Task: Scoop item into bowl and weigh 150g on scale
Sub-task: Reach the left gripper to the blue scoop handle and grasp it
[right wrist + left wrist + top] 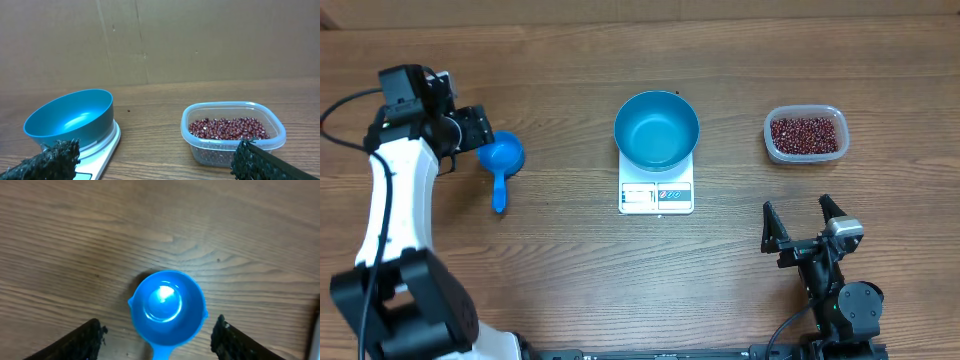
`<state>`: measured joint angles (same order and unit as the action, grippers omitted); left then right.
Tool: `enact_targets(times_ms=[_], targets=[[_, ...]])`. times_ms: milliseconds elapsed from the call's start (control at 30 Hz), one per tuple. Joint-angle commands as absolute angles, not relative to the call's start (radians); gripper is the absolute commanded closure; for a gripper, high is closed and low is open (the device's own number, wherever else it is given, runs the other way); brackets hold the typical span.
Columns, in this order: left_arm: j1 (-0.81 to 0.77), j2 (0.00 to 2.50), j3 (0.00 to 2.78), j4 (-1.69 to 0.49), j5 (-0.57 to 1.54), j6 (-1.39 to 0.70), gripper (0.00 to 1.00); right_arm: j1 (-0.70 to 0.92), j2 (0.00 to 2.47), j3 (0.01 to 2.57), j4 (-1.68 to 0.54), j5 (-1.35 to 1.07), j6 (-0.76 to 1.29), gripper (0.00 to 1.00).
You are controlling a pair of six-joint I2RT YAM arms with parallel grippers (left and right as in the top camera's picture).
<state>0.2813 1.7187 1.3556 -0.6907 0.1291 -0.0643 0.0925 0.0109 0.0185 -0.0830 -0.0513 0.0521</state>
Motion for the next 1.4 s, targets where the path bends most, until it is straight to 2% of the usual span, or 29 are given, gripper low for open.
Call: enact_targets(times_ms=[0,100,200,300,500,600,733,900,1067,1367], targets=[[0.284,1.790,1.377,-0.653,0.120,-0.047,0.29,0.097,0.003,0.008,-0.081,-0.045,0.056,0.00],[0.284,1.850,1.377,-0.591,0.121,0.011,0.35,0.097,0.003,0.008,-0.081,-0.045,0.056,0.00],[0.284,1.891,1.377,-0.550,0.120,0.115,0.36,0.097,0.003,0.008,-0.081,-0.045,0.056,0.00],[0.282,1.924,1.377,-0.544,0.121,0.253,0.43,0.097,0.003,0.008,-0.081,-0.045,0.056,0.00],[0.281,1.979,1.377,-0.540,0.123,0.259,0.42,0.097,0.003,0.008,-0.081,-0.045,0.056,0.00],[0.281,2.000,1.377,-0.525,0.123,0.260,0.50,0.097,0.003,0.008,-0.081,-0.045,0.056,0.00],[0.281,2.028,1.377,-0.511,0.123,0.271,0.52,0.097,0.003,0.008,-0.081,-0.045,0.056,0.00],[0.281,2.037,1.377,-0.511,0.124,0.270,0.66,0.097,0.003,0.008,-0.081,-0.045,0.056,0.00],[0.280,2.042,1.376,-0.511,0.124,0.270,0.67,0.097,0.003,0.008,-0.081,-0.045,0.056,0.00],[0.279,2.058,1.376,-0.496,0.123,0.270,0.78,0.097,0.003,0.008,-0.081,-0.045,0.056,0.00]])
